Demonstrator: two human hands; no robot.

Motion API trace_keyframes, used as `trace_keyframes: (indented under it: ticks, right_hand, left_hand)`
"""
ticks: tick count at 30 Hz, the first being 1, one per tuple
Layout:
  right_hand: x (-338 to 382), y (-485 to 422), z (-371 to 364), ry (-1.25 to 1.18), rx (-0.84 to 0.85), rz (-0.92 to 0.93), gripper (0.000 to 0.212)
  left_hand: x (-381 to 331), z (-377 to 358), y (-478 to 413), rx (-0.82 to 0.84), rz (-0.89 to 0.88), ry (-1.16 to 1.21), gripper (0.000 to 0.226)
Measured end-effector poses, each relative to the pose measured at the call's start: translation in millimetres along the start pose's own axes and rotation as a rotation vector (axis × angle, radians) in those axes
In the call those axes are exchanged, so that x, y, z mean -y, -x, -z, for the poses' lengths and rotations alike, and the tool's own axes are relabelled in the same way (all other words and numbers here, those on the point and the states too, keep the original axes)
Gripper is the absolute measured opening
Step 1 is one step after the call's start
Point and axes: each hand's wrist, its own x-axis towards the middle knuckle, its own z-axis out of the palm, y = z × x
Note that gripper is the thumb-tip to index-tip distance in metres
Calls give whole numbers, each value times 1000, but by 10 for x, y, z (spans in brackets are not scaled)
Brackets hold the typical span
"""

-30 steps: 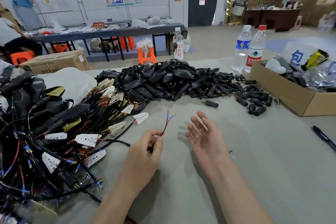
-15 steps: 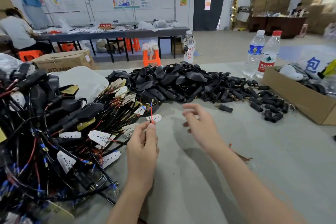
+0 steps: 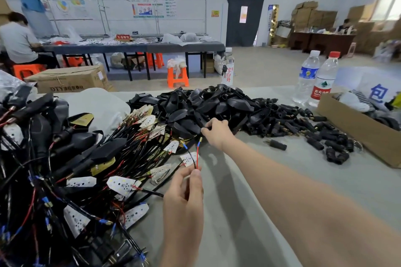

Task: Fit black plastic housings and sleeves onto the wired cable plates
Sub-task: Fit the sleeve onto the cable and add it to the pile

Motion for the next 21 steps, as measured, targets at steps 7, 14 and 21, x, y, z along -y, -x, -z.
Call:
trace_keyframes:
  ticks: [7,14,21]
  right_hand:
    - [-330,625,311,-97,-95,124,12]
    - [-954,1869,480,-128,-132,130,18]
    - [-1070,2132,474,-204,-160,156,20]
  left_hand:
    - [4,-25,146,49,-240,-362,19]
    - [-128,-119,343,249,-445,-743,24]
    - [-121,-139,356,262,-443,-837,13]
